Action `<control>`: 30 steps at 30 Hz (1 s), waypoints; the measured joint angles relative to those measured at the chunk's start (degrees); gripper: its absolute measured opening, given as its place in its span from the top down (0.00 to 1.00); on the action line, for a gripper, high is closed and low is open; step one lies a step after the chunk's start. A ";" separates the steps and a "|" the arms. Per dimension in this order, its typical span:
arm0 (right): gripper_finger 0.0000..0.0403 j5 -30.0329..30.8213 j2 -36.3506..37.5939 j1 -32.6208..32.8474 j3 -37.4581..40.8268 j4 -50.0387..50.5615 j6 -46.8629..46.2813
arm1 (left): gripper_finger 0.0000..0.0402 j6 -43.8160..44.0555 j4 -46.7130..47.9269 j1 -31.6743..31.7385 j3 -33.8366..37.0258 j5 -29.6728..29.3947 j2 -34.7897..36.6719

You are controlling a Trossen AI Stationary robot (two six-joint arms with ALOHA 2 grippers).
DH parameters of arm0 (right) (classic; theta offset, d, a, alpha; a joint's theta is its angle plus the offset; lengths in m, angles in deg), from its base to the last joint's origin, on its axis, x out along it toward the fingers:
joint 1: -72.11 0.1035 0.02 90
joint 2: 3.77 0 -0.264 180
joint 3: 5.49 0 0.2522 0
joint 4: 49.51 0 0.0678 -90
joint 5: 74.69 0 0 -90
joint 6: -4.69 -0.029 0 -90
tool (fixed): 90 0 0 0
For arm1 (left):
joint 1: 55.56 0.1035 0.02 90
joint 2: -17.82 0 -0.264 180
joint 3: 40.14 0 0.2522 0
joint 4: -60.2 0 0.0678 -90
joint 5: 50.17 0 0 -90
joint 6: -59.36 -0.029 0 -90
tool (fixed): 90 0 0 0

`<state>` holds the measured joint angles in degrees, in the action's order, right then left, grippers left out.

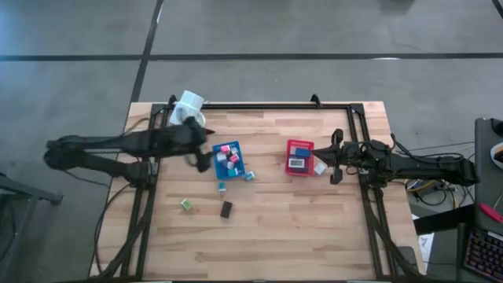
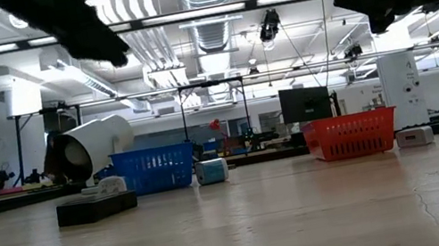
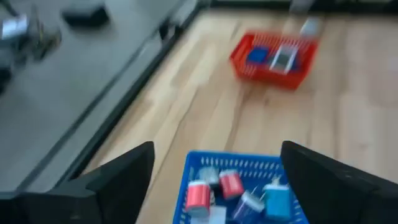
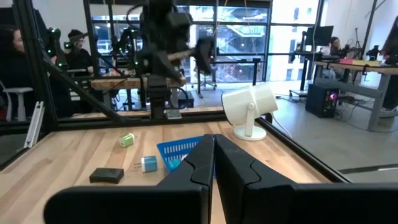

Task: Pick & Place Office items
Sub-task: Put the black digital clock into the red bin

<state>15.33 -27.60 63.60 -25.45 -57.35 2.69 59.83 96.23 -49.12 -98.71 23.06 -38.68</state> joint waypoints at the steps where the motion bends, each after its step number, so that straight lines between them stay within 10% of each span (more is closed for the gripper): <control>1: 0.98 0.00 0.00 0.01 0.00 0.00 0.00 | 0.15 -0.61 -0.55 -0.15 1.40 0.63 3.44; 13: 0.98 0.02 0.04 0.02 0.00 -0.48 0.02 | 0.96 -0.68 -12.43 -0.23 23.82 2.72 33.79; 30: 0.98 0.02 -0.02 0.01 0.00 -0.22 0.02 | 1.00 1.45 -14.52 -0.20 29.85 1.72 46.20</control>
<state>15.35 -27.62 63.61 -25.45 -57.57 2.71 61.28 81.71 -49.32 -68.87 24.77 7.53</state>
